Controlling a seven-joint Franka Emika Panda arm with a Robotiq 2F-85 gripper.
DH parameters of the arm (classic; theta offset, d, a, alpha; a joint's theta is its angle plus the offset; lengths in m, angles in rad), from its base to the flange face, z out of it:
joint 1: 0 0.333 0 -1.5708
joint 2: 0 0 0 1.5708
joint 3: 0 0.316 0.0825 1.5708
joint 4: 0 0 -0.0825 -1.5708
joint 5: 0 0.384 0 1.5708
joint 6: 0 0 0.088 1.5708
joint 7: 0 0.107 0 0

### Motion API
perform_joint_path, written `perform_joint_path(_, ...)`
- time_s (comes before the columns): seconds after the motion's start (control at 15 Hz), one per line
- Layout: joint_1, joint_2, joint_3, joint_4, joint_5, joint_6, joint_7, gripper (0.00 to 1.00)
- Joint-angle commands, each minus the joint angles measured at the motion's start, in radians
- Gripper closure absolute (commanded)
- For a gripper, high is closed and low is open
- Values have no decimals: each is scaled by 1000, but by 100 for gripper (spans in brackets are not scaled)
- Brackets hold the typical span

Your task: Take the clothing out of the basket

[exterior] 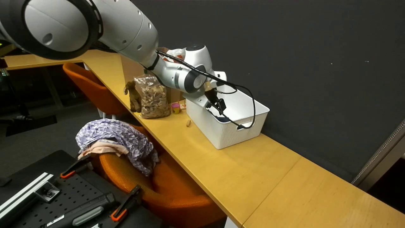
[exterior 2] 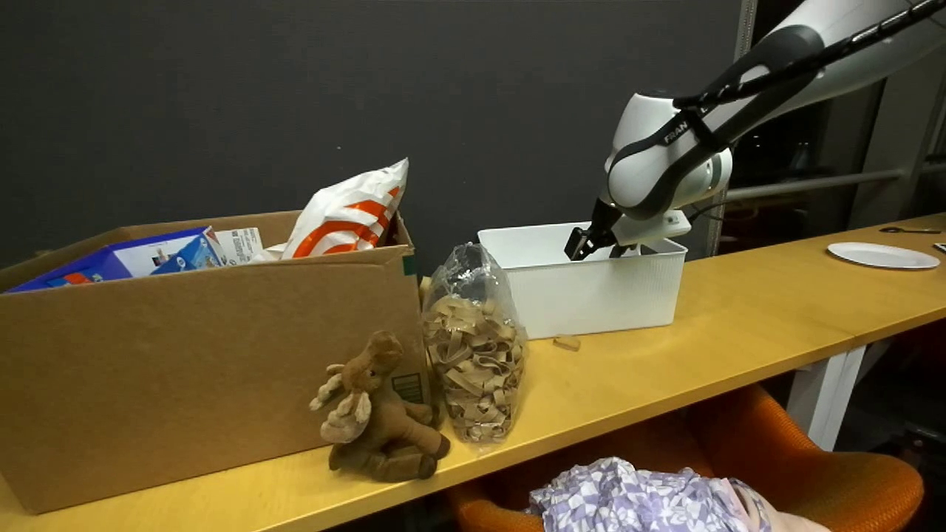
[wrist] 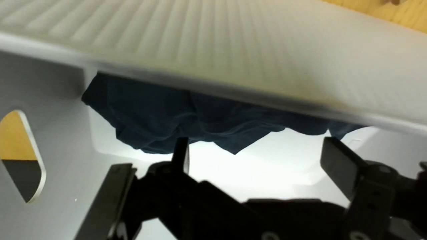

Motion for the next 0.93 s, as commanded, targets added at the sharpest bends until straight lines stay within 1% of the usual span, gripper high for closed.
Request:
perform_joint_path(0.0, -1, -23, 21, -24, 47, -32, -1, 0)
perform_joint_path(0.33, 9, -135, 44, -157, 88, -28, 12, 0)
perform_joint_path(0.6, 11, -237, 49, -254, 133, -90, 51, 0)
perform_joint_path(0.73, -2, -262, 53, -278, 160, -109, 50, 0)
perform_joint_path(0.8, -13, -271, 59, -288, 173, -89, 34, 0)
perform_joint_path(0.87, -16, -279, 49, -295, 176, -82, 32, 0)
